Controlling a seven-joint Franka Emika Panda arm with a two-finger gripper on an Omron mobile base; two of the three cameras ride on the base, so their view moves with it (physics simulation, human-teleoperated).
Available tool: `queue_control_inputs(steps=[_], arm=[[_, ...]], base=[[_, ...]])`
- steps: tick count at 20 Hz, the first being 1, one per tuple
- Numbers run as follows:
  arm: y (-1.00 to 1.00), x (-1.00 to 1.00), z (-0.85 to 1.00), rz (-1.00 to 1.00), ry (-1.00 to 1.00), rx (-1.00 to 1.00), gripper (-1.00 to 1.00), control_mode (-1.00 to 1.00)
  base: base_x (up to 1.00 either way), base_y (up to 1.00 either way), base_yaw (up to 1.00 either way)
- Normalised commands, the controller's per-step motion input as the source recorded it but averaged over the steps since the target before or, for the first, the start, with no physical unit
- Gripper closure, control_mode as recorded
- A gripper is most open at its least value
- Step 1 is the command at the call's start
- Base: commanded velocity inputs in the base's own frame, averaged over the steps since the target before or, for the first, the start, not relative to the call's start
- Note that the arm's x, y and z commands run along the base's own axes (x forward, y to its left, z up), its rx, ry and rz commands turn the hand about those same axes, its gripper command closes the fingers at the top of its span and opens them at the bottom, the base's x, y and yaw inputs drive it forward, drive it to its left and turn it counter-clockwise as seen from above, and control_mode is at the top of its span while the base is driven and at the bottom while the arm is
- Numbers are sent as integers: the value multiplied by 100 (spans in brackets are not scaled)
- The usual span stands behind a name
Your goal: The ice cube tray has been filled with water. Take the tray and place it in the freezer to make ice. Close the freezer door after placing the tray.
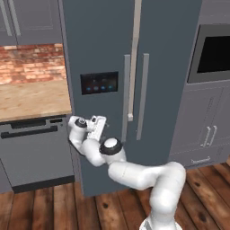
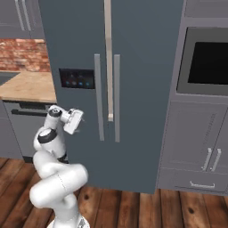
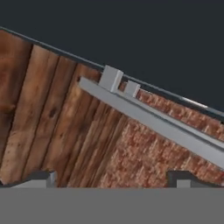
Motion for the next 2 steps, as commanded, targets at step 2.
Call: queue_control_inputs(steps=[2], arm=[[-41, 100, 0, 61, -6, 18, -100, -100]], base=[[0, 0, 0]])
